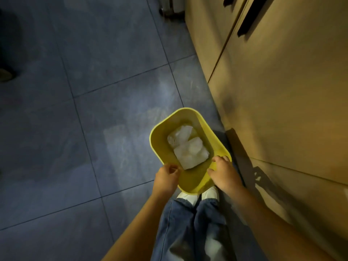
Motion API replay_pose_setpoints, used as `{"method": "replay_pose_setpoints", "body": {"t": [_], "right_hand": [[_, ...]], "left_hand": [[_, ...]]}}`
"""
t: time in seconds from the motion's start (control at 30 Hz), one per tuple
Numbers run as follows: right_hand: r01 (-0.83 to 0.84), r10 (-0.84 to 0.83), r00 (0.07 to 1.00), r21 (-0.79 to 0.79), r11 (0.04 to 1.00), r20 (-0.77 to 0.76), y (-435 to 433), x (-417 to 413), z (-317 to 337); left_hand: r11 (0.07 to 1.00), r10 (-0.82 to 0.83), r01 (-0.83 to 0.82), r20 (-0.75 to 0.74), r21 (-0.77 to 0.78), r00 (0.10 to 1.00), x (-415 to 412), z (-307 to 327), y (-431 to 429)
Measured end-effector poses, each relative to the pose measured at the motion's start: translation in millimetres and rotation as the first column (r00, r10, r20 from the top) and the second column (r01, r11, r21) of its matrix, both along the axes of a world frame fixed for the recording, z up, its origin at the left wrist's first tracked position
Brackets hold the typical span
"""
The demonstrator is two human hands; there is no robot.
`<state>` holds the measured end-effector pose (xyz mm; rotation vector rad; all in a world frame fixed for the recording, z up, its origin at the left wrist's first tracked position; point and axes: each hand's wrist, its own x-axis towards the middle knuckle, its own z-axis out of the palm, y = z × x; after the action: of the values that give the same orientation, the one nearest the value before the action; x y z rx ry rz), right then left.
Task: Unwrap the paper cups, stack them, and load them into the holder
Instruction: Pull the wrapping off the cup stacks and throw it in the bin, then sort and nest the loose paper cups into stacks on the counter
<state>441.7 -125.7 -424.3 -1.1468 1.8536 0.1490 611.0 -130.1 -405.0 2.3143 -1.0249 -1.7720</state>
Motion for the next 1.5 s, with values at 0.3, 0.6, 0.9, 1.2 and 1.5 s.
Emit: {"method": "replay_pose_setpoints", "body": {"t": [0.3, 0.6, 0.9, 1.2, 1.5], "right_hand": [[-0.036, 0.05, 0.998, -0.289, 0.957, 0.041, -76.3, -17.6, 159.0], [-0.081, 0.082, 0.996, -0.656, 0.751, -0.029, -109.5, -18.8, 376.2], [-0.124, -0.11, 0.975, -0.887, 0.444, -0.191, -37.8, -59.6, 543.3], [-0.055, -0.4, 0.894, -0.934, 0.352, -0.203, 79.9, -136.5, 621.0], [0.093, -0.649, 0.746, -0.943, 0.32, -0.147, 195.6, -225.1, 634.0]], "left_hand": [[0.871, -0.231, 0.242, 0.079, -0.427, 0.97, -7.9, 148.7, -81.7], [0.543, -0.43, 0.429, 0.2, -0.721, 0.88, -28.2, 345.2, -125.2], [0.085, -0.583, 0.497, 0.362, -0.863, 0.728, -74.3, 500.9, -97.1], [-0.114, -0.778, 0.337, 0.295, -0.934, 0.555, -164.9, 585.8, -27.1], [-0.171, -0.903, 0.237, 0.248, -0.956, 0.351, -284.5, 603.1, 56.4]]}}
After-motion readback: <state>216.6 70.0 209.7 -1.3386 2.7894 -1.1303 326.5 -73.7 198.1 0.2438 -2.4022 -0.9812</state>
